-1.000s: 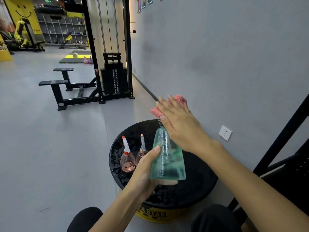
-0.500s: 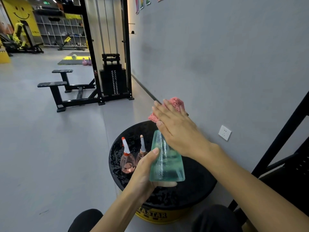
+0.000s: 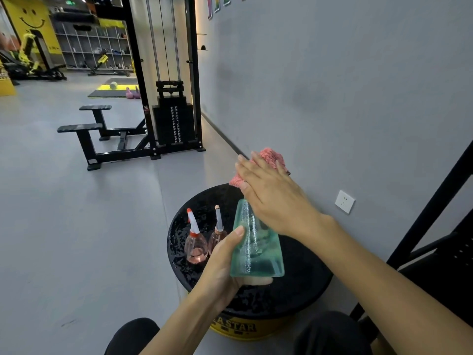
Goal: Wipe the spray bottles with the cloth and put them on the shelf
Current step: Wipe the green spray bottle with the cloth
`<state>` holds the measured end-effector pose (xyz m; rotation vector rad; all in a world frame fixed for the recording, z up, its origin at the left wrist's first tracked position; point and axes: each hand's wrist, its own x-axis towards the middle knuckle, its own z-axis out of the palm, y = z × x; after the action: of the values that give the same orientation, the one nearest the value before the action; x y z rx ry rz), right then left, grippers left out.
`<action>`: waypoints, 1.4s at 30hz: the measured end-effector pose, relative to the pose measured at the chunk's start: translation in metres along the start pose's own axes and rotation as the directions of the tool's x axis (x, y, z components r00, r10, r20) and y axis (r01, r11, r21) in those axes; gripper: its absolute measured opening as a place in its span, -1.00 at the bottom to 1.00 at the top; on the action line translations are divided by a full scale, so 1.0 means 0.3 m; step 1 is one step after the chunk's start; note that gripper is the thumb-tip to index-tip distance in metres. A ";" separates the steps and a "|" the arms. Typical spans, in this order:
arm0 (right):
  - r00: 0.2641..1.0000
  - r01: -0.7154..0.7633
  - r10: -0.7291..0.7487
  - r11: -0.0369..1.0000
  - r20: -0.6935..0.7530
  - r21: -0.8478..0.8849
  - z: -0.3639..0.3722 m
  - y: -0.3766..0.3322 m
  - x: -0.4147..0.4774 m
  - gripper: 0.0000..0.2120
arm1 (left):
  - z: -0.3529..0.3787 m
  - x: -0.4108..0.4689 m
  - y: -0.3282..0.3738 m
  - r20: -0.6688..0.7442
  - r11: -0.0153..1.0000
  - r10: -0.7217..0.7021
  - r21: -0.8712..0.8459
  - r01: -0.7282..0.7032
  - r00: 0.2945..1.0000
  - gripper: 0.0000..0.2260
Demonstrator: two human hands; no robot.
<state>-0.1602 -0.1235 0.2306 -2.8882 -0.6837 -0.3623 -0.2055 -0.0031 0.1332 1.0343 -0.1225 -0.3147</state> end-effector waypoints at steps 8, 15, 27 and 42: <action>0.994 -0.058 0.059 0.998 -0.088 0.022 0.004 0.051 0.044 -0.52 | -0.010 0.001 0.003 -0.003 1.000 0.027 -0.002 -0.028 1.000 -0.68; 0.996 0.017 -0.012 0.998 -0.093 0.061 0.038 0.042 0.001 -0.54 | -0.009 0.010 -0.001 0.005 1.000 0.017 -0.015 -0.017 1.000 -0.67; 0.992 0.067 -0.056 0.993 -0.117 0.095 0.057 0.024 -0.006 -0.54 | -0.022 0.025 0.006 -0.006 1.000 0.015 -0.004 -0.015 1.000 -0.61; 0.987 0.110 -0.099 0.990 -0.124 0.085 0.040 0.016 -0.009 -0.52 | -0.011 0.021 0.028 0.020 0.996 0.042 0.083 -0.044 0.999 -0.51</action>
<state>-0.1579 -0.1264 0.2181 -2.7260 -0.8113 -0.4989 -0.1968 0.0017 0.1385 1.1101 -0.1753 -0.2816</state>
